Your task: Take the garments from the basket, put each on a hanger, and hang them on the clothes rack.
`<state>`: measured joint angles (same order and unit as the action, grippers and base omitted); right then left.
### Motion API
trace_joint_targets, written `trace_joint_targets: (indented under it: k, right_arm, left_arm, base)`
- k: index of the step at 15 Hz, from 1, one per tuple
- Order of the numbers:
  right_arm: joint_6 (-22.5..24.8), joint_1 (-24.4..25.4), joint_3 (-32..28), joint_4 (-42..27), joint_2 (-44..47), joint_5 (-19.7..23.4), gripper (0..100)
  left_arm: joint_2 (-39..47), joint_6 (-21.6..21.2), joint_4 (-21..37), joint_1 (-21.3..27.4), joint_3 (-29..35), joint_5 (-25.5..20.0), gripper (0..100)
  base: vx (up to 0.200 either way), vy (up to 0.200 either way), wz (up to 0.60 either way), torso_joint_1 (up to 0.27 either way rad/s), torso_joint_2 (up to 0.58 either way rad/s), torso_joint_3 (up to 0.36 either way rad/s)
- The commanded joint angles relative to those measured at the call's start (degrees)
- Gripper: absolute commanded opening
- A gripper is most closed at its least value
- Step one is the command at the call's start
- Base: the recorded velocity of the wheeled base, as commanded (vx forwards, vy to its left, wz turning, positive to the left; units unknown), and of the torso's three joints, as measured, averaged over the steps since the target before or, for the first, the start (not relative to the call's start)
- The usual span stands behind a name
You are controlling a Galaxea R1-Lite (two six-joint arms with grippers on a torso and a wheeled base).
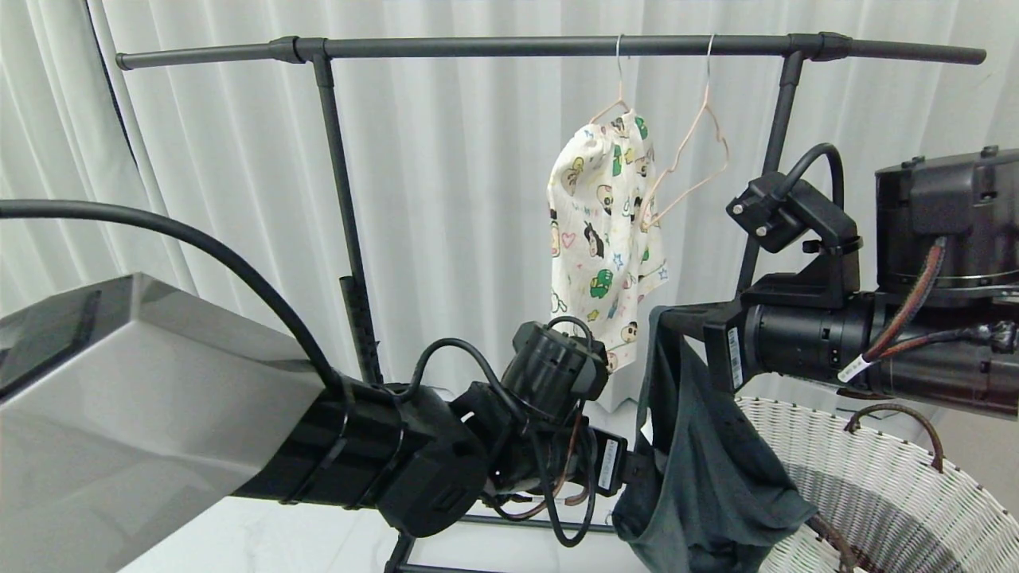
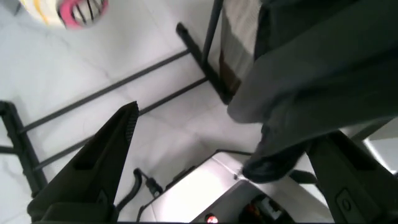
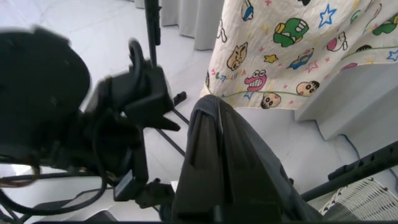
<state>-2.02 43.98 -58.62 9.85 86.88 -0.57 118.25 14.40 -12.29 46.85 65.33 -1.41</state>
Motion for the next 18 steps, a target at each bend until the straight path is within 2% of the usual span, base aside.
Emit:
trace_joint_targets:
  k: [1, 5, 10, 11, 13, 15, 17, 18]
  right_arm:
    - [0.0, -0.1, 0.1, 0.0, -0.4, 0.0, 0]
    - [0.0, -0.2, 0.0, -0.1, -1.0, 0.0, 0]
    - [0.0, -0.3, 0.1, -1.9, -3.0, -0.1, 0]
    - [0.0, -0.9, 0.2, -1.9, -3.2, -0.2, 0]
    - [0.0, -2.9, 0.3, -1.9, -3.4, -0.4, 0]
    - [0.1, -4.7, 0.4, -1.7, -3.6, -0.4, 0]
    - [0.4, -5.8, 0.4, -1.4, -4.1, -0.5, 0]
    - [0.4, -5.8, 0.4, -1.3, -4.3, -0.5, 0]
  left_arm:
    - [1.6, 0.0, 0.0, 0.0, -0.4, 0.2, 100]
    - [1.8, -0.1, -0.2, -0.2, -3.9, 0.4, 100]
    - [2.7, -0.1, -2.5, 0.1, -4.5, 0.4, 100]
    - [2.4, -0.1, -2.6, 0.1, -5.7, 1.4, 0]
    - [0.4, 0.1, -2.6, 0.9, -10.3, 8.9, 0]
    - [-4.2, 0.1, -2.7, 0.8, -14.0, 10.2, 0]
    - [-14.9, 1.7, -2.7, -0.5, -13.8, 10.0, 0]
    - [-17.0, 1.6, -2.3, -1.1, -13.4, 10.0, 0]
  base:
    - [0.0, 0.0, 0.0, 0.0, 0.0, 0.0]
    - [0.0, 0.0, 0.0, 0.0, 0.0, 0.0]
    - [0.0, 0.0, 0.0, 0.0, 0.0, 0.0]
    - [0.0, 0.0, 0.0, 0.0, 0.0, 0.0]
    - [0.0, 0.0, 0.0, 0.0, 0.0, 0.0]
    - [0.0, 0.0, 0.0, 0.0, 0.0, 0.0]
    - [0.0, 0.0, 0.0, 0.0, 0.0, 0.0]
    - [0.0, 0.0, 0.0, 0.0, 0.0, 0.0]
